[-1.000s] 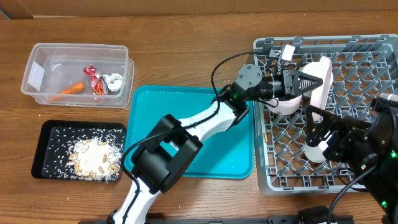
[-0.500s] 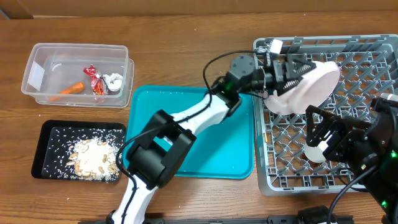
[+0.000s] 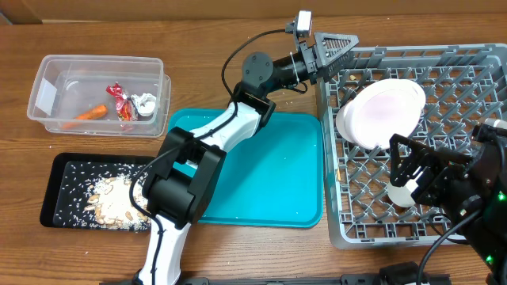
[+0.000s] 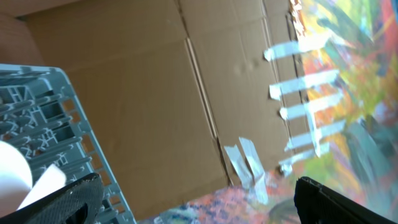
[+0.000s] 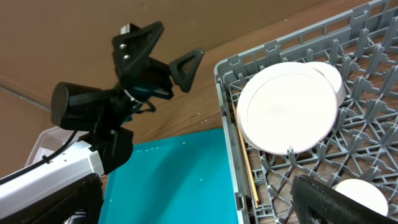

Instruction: Sort waste into correct bins and load items into the dishwasher

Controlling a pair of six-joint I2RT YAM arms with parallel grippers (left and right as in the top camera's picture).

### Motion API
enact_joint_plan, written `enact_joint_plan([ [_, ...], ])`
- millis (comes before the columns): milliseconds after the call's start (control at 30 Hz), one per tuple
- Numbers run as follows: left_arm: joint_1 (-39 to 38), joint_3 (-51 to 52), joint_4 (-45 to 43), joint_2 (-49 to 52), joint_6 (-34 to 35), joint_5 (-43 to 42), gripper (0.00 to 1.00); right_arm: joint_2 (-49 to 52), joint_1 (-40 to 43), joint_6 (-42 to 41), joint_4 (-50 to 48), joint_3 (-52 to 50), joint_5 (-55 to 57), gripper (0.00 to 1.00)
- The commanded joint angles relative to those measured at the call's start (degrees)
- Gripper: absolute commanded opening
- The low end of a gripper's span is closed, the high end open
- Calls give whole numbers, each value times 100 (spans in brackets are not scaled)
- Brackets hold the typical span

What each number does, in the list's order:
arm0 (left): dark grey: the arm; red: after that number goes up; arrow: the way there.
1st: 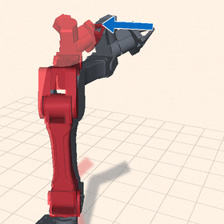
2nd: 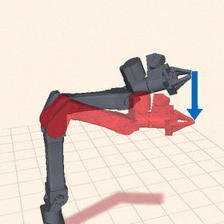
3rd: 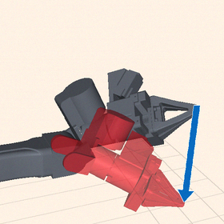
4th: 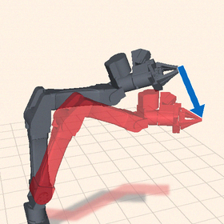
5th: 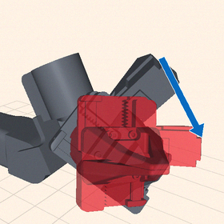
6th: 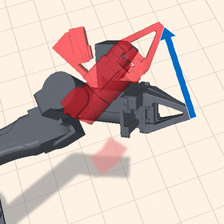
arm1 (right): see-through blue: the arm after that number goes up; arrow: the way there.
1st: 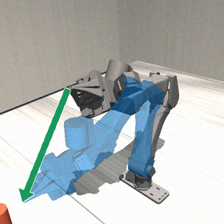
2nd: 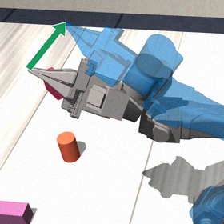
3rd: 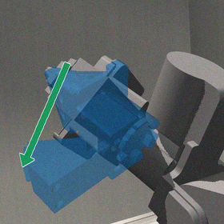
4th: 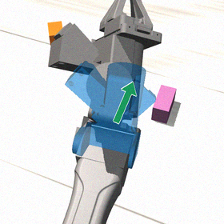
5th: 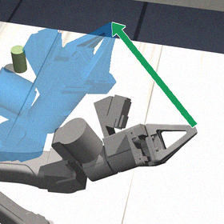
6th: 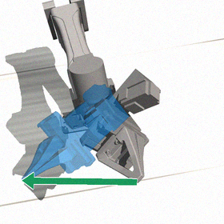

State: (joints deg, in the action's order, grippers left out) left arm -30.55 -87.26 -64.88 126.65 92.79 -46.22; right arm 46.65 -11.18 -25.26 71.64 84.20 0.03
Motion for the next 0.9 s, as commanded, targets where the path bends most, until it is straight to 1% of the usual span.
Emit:
enact_joint_plan([
  [0, 229, -205, -144, -66, -155, -579, 100, -24, 33, 11, -13, 50, 33, 100],
  [133, 562, -407, -170, -168, -199, -1051, 100, -24, 33, 11, -13, 50, 33, 100],
  [167, 645, -457, -184, -201, -319, -1191, 100, -26, 33, 11, -13, 50, 33, 100],
  [200, 758, -533, -177, -267, -579, -1432, 100, -26, 33, 11, -13, 50, 33, 100],
  [267, 1060, -688, -50, -448, -1075, -2055, 100, -24, 33, 11, -13, 50, 33, 100],
  [333, 1335, -743, 177, -640, -1071, -2402, 100, -24, 33, 11, -13, 50, 33, 100],
  [367, 1606, -743, 350, -846, -1073, -2688, 100, -24, 33, 11, -13, 50, 33, 100],
  [467, 2050, -743, 404, -1191, -1069, -3088, 100, -26, 33, 11, -13, 50, 33, 100],
  [800, 3403, -743, 527, -2337, -1051, -3292, 100, -24, 33, 11, -13, 50, 33, 100],
  [867, 3762, -743, 717, -2645, -1054, -3198, 100, -26, 33, 11, -13, 50, 33, 100],
])
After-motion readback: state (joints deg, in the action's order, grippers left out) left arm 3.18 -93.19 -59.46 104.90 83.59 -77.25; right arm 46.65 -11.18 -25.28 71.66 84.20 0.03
